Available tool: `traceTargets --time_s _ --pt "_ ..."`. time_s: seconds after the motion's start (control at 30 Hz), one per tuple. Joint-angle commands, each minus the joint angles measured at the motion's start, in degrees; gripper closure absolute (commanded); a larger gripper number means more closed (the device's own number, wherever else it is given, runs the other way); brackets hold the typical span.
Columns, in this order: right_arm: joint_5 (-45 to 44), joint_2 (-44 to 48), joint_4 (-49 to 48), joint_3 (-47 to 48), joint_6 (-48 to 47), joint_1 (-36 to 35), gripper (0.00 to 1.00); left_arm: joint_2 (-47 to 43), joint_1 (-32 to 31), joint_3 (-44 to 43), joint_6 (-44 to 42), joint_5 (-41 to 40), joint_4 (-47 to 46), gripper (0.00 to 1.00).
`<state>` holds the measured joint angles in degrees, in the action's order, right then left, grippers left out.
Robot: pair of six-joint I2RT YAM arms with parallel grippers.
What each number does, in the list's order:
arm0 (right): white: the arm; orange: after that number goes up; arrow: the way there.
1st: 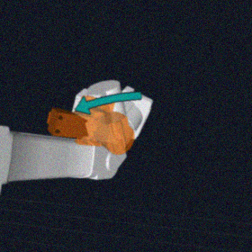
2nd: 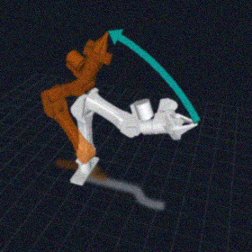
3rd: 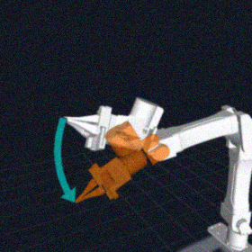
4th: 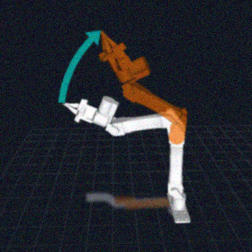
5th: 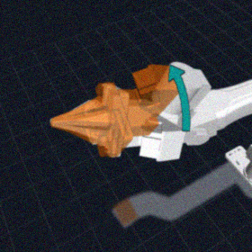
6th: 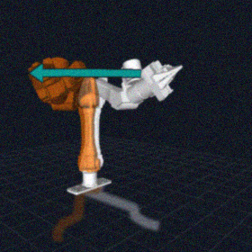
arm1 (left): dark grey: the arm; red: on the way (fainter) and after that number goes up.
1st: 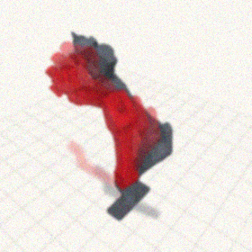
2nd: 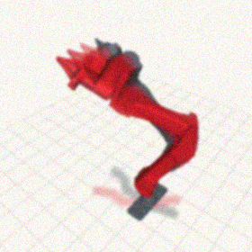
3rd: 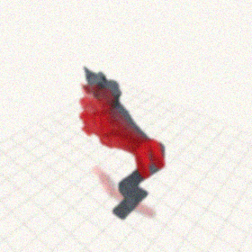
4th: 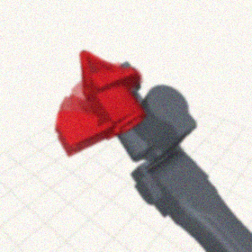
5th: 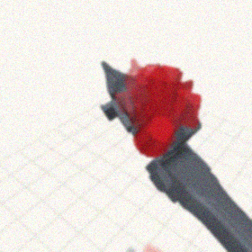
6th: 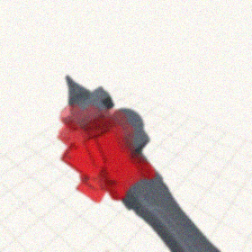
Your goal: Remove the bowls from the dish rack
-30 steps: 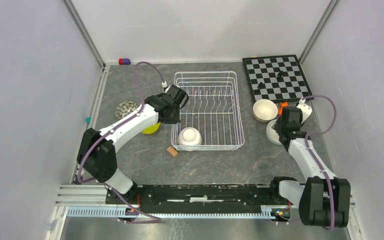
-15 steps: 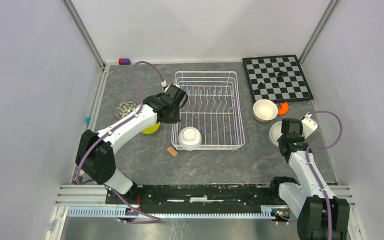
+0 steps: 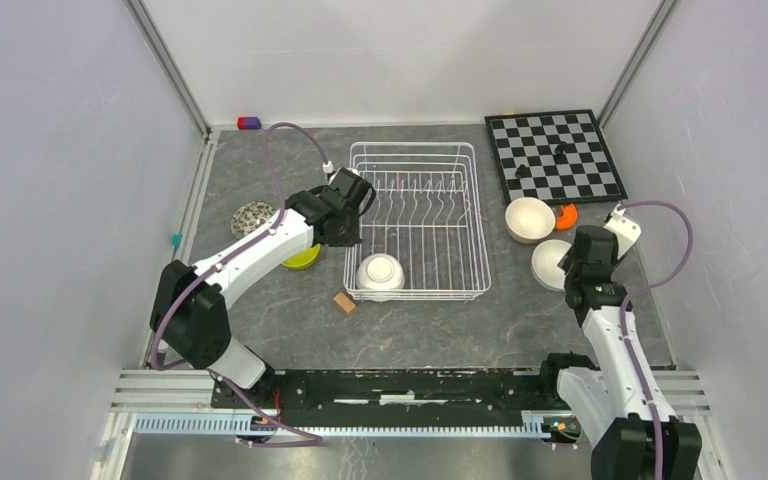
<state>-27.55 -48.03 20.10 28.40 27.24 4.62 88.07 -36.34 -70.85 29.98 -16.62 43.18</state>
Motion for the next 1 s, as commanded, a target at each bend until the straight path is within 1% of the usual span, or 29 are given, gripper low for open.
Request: traceTargets --time_s 0.0,0.03,0.1,0.17,0.2,0.23,0.3,0.43,0.57,0.7,0.8,0.93,0.97 --pt "7.42 1.42 -4.50 5.39 -7.35 0.12 0.50 -2.21 -0.05 -0.78 1.86 2.13 -3.74 0.96" --pt "10.02 1.42 -4.80 6.06 -8.72 0.00 0.50 -2.29 -0.05 -0.83 1.75 2.24 -3.73 0.96" --pt "18.92 1.84 -6.14 7.08 -13.96 -1.16 0.45 -2.28 -0.07 -0.72 1.54 2.12 -3.73 0.96" --pt "32.42 2.17 -7.97 7.96 -18.82 -2.71 0.42 -2.21 -0.06 -0.78 1.36 2.58 -3.90 0.96" --pt "36.28 1.84 -8.20 8.80 -19.61 -4.00 0.42 -1.95 -0.05 -0.77 1.13 3.08 -4.01 0.96" --pt "39.51 1.23 -8.14 9.67 -20.04 -5.73 0.42 -1.79 -0.05 -0.78 1.04 3.60 -4.04 0.95" --pt "42.07 -0.64 -7.22 12.32 -20.41 -10.11 0.41 -1.18 -0.05 -0.87 0.82 4.58 -4.02 0.95" --pt "41.93 -5.53 -7.26 15.77 -20.52 -21.10 0.38 -0.33 -0.05 -0.96 0.63 5.93 -3.92 0.94" --pt "39.53 -11.17 -7.50 18.49 -20.45 -30.16 0.31 -0.03 -0.05 -0.95 0.21 6.64 -3.93 0.88" --pt "36.53 -18.04 -8.39 20.88 -20.64 -38.71 0.26 0.30 -0.05 -0.96 0.00 6.92 -3.94 0.86" --pt "34.36 -22.88 -9.15 22.75 -20.25 -43.29 0.18 0.37 -0.05 -1.04 -0.07 7.04 -3.76 0.83" --pt "33.02 -27.42 -12.07 24.01 -18.46 -46.39 0.12 0.03 -0.05 -1.13 -0.34 6.51 -3.66 0.75" --pt "33.07 -28.48 -12.90 24.21 -17.96 -46.82 0.12 -0.17 -0.07 -1.13 -0.29 6.27 -3.66 0.73"
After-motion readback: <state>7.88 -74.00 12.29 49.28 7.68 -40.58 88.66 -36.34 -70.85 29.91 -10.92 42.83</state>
